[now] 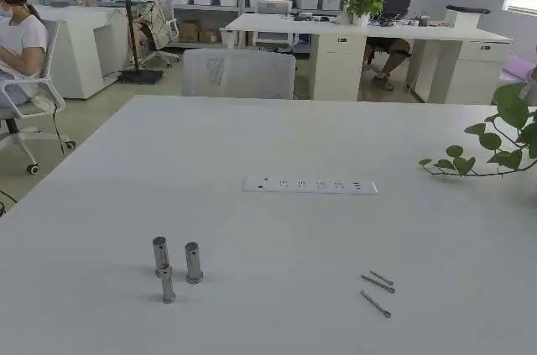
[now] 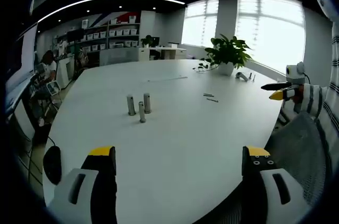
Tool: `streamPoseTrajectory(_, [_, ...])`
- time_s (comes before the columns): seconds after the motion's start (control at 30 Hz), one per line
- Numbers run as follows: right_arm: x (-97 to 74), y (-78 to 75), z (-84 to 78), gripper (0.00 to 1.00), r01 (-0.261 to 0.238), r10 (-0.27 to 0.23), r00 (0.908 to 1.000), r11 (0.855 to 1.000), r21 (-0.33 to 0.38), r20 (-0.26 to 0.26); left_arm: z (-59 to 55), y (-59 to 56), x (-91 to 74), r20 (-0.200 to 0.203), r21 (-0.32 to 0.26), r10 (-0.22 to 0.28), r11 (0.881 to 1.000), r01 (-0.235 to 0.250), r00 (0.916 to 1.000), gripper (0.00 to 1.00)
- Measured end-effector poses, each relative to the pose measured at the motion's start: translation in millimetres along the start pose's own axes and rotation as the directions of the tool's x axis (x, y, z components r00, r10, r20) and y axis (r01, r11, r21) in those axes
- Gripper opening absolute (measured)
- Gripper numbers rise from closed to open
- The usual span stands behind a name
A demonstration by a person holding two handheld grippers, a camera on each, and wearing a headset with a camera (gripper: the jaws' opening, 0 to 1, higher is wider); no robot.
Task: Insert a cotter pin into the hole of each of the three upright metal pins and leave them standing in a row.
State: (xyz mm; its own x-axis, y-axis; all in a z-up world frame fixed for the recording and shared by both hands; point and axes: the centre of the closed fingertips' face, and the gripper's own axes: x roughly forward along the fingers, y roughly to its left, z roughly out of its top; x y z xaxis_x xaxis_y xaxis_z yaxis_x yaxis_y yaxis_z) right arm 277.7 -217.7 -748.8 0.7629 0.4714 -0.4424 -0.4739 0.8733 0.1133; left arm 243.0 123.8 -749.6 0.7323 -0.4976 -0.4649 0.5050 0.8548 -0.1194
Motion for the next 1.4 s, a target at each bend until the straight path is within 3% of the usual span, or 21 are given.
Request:
streamPoseTrajectory(0.27, [0.2,1.9,2.6,1.00,0.003,-0.003,1.0000,1.000,-0.001,-0.002,-3.2,8.2,1.4,0.008,-0.014,0.001,1.000,-0.001,1.0000,0.99])
streamPoseTrajectory(0.77, [-0.3,-0.1,4.0,1.00,0.013,-0.013,0.9999,1.000,0.004,-0.001,-6.9,12.8,6.0,0.005,-0.008,-0.008,1.000,0.008,1.0000,0.98])
streamPoseTrajectory(1.4, [1.0,-3.0,5.7,1.00,0.019,-0.019,0.9998,1.000,0.005,0.006,-2.4,2.9,3.1,-0.004,-0.006,-0.005,1.000,0.005,1.0000,0.98])
